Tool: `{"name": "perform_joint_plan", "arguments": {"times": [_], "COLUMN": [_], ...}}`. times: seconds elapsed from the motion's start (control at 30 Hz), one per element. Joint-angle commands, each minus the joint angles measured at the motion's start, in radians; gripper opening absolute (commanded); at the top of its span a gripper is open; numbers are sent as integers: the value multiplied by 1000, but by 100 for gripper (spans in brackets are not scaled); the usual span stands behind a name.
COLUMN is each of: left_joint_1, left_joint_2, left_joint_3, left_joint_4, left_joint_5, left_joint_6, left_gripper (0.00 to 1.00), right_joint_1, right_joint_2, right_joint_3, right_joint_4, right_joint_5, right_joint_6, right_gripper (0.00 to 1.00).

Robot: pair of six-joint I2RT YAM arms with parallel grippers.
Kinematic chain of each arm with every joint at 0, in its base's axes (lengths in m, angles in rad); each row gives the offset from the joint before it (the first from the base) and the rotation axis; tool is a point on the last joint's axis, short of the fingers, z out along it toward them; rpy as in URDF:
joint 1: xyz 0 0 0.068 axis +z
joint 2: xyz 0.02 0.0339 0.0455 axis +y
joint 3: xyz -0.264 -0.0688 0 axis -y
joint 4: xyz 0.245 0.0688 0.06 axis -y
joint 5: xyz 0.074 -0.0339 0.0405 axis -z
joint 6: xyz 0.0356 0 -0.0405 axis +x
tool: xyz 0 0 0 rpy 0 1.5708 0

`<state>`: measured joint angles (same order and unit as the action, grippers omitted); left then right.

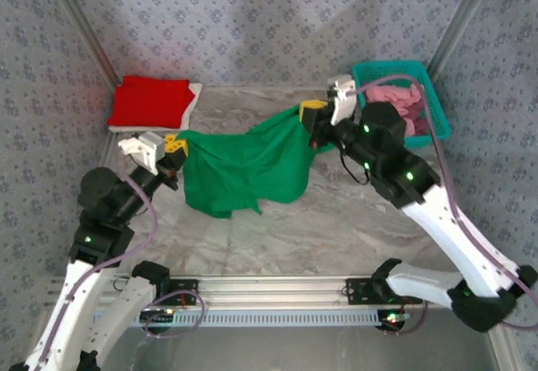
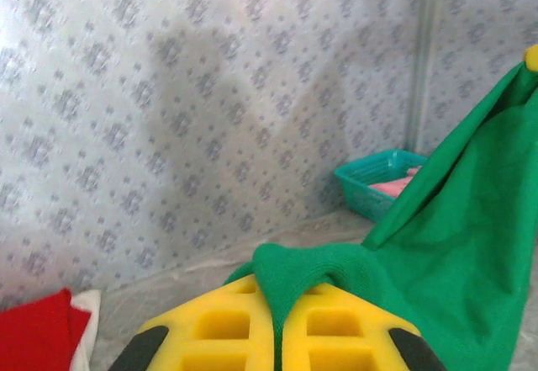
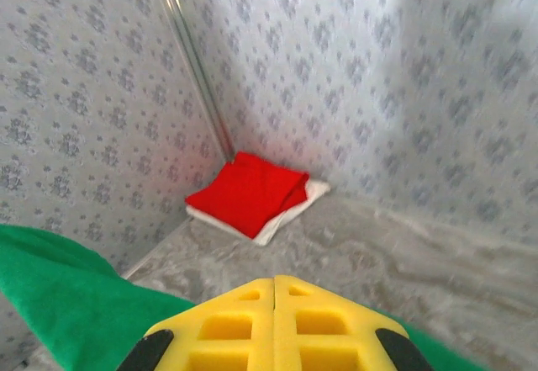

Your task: Fold and stack the t-shirts

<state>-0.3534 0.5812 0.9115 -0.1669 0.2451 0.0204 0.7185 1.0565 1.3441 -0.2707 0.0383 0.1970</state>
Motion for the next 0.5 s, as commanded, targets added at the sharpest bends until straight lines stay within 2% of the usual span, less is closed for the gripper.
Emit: {"name": "perform_joint_plan", "arguments": {"times": [0.0,0.17,0.33,0.4,0.47], "left_joint_1": [-2,-2,1,18,54], "left_joint_2": [-22,-12,195,301,423], "left_joint_3": [121,243,348,353,358], "left_joint_4": [-82,-154,-197,-152,-82], "left_joint_5": [87,78,15,19,55], "left_joint_6": [45,88,144,146,127], "left_gripper": [0,0,0,0,0], "right_joint_1": [98,180,178,112,-45], "right_joint_2": [-125,-228,-158,-106,-49], "right_joint_3": [-40,-58,-11,-6,2], "right_joint_4": [-7,-9,-15,27,50], "right_joint_5": [281,424,512,511,399], "right_joint_6": [-122,-163,-236,-255,-187], "right_gripper": [0,0,0,0,0]}}
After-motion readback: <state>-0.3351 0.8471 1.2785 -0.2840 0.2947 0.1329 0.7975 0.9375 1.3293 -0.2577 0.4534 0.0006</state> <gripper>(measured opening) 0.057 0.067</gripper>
